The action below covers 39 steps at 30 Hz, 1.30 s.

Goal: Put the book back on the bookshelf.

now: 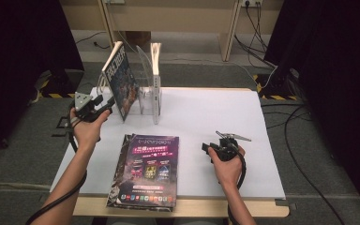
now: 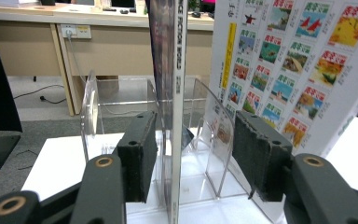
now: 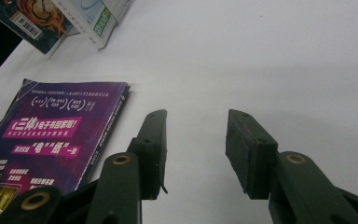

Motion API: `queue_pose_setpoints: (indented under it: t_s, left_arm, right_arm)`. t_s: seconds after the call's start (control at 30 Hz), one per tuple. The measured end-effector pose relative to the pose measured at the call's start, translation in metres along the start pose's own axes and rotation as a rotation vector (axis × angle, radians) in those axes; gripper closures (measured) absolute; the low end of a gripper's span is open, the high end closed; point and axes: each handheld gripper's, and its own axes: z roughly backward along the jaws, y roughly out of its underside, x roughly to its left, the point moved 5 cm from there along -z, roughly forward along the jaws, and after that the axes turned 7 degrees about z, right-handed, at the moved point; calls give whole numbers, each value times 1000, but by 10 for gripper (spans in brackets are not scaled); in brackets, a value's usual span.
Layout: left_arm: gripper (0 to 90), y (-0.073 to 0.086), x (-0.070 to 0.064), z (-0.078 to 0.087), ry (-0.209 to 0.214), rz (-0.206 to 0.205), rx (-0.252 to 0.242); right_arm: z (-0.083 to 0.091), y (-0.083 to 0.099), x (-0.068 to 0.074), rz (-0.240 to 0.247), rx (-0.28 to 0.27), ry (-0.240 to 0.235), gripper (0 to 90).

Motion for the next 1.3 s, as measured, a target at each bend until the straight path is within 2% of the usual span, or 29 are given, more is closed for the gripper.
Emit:
queue_pose_setpoints:
  t_s: [0.1,0.2,0.33,0.4,0.47,0.5,0.53,0.6,0.7,0.77,0.87,1.0,1.07,1.17,1.3]
  left_arm:
    - [483,7,-1,6,8,0,23]
    - [483,16,-3,10,32,8,50]
    - [483,34,-7,16,69,25,102]
    - [483,46,-9,19,83,19,138]
    - [483,57,-12,21,100,27,170]
    - [483,57,-12,21,100,27,170]
    - [484,70,-14,24,116,44,206]
    - [484,82,-17,26,124,30,250]
    - [484,100,-21,28,149,43,320]
    - [484,110,-22,28,150,52,352]
    - [484,123,-25,29,159,61,391]
    - [484,133,-28,29,178,91,424]
    - [485,136,-28,29,175,86,430]
    - [486,141,-29,30,186,107,454]
    - [487,147,-31,31,191,111,486]
  right_arm:
    - [0,-2,1,14,-1,0,587]
    - [2,-3,4,6,9,-1,587]
    - [2,-4,7,9,11,-3,587]
    - [2,-5,9,15,15,-5,587]
    - [1,-6,11,32,18,-12,587]
    - [1,-6,11,32,18,-12,587]
    - [0,-6,15,32,27,-20,587]
    - [-1,-7,18,34,32,-25,587]
    - [-4,-7,23,54,45,-31,587]
    - [-7,-7,28,47,62,-40,587]
    - [-13,-7,36,62,79,-56,587]
    - [-22,-4,46,82,109,-76,585]
    - [-26,-3,53,84,118,-88,585]
    - [-31,-2,61,95,134,-103,585]
    - [-39,-1,72,106,159,-123,585]
